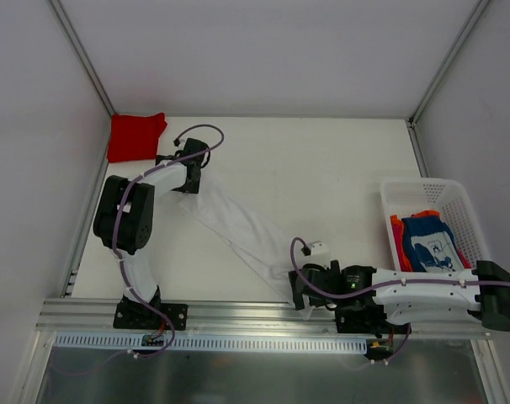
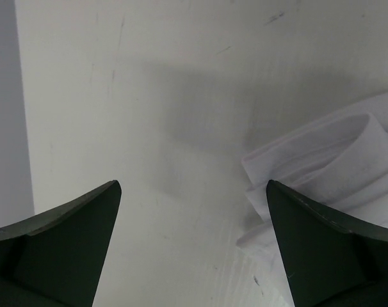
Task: Fold and stack the t-shirts
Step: Fold the tshirt
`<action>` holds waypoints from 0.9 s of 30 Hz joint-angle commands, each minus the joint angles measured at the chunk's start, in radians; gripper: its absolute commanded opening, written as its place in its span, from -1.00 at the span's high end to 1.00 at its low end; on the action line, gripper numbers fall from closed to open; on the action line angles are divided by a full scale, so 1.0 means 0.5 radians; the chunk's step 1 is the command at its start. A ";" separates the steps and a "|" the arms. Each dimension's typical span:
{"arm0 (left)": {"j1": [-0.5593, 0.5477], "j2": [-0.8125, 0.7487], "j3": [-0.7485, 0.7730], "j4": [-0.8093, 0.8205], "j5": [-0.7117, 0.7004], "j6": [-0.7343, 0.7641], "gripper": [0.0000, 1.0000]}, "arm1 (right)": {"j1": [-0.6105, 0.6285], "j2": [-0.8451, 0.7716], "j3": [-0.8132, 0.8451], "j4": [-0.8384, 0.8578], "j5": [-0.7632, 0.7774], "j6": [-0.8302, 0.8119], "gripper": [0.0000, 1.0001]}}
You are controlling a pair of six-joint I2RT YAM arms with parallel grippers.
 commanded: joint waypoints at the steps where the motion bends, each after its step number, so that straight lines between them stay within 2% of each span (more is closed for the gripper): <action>1: 0.019 -0.150 0.027 -0.057 -0.245 -0.097 -0.98 | 0.031 -0.015 0.080 -0.132 0.032 0.057 -0.99; 7: -0.012 -0.389 0.100 -0.026 -0.178 -0.085 -0.98 | 0.043 -0.085 0.150 -0.222 0.093 0.032 -0.99; 11: -0.156 -0.631 0.168 -0.030 -0.128 -0.072 -0.98 | 0.049 -0.073 0.224 -0.255 0.112 -0.004 -0.99; 12: -0.211 -0.668 0.171 -0.033 -0.098 -0.103 -0.98 | 0.049 -0.064 0.245 -0.267 0.118 -0.032 -0.99; 14: -0.233 -0.757 0.159 -0.030 0.144 -0.213 -0.98 | 0.052 -0.036 0.331 -0.341 0.154 -0.047 -0.99; 17: -0.236 -0.761 0.101 -0.030 0.401 -0.379 -0.98 | 0.071 -0.027 0.399 -0.433 0.197 -0.057 -0.99; 18: -0.236 -0.742 0.083 -0.030 0.469 -0.409 -0.75 | 0.083 -0.045 0.408 -0.442 0.216 -0.048 -0.99; 20: -0.236 -0.681 0.040 -0.026 0.586 -0.489 -0.61 | 0.089 -0.070 0.402 -0.464 0.237 -0.032 -0.99; 27: -0.236 -0.613 -0.196 -0.033 0.663 -0.814 -0.59 | 0.135 -0.266 0.307 -0.519 0.302 0.078 -0.99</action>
